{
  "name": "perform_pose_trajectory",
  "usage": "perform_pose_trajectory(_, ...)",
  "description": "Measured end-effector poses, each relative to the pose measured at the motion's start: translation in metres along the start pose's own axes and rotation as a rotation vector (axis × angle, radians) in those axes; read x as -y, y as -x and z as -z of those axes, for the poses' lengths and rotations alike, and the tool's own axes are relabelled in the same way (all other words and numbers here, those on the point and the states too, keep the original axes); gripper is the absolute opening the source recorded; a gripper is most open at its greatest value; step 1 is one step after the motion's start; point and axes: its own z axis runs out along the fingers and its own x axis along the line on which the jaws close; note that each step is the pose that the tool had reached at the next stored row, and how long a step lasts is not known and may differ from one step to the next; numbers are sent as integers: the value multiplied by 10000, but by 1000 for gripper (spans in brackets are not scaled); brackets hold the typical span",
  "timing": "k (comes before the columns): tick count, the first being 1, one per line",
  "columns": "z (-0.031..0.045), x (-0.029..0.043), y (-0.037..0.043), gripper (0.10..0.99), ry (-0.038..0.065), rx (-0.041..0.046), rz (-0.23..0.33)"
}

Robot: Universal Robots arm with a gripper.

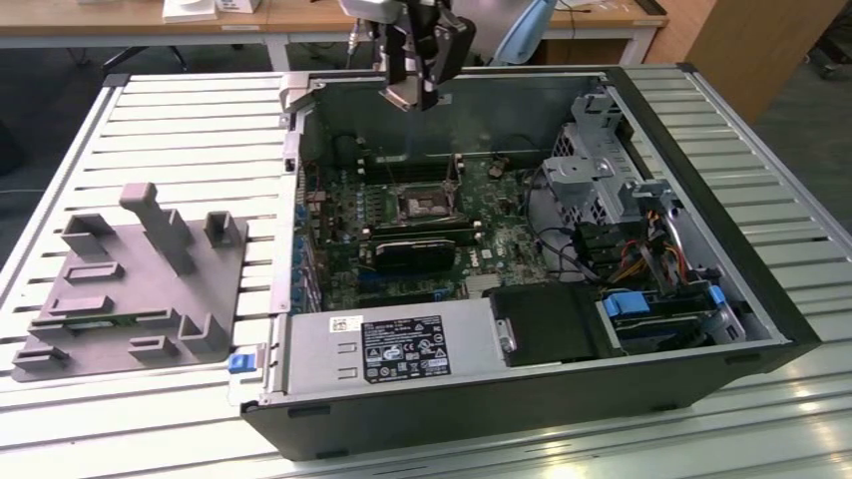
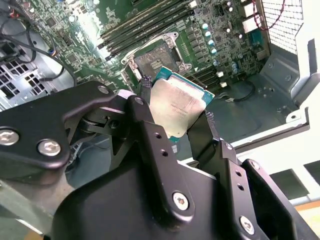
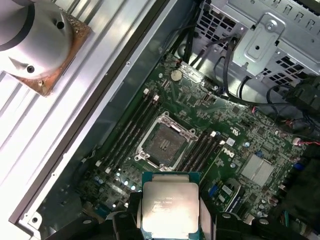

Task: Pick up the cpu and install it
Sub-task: 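Place the cpu into insertion slot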

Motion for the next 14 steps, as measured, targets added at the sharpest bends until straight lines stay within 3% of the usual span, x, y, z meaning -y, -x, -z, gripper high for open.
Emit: perform_pose_trajectory(14, -3, 0, 0, 545, 8, 55, -1183)
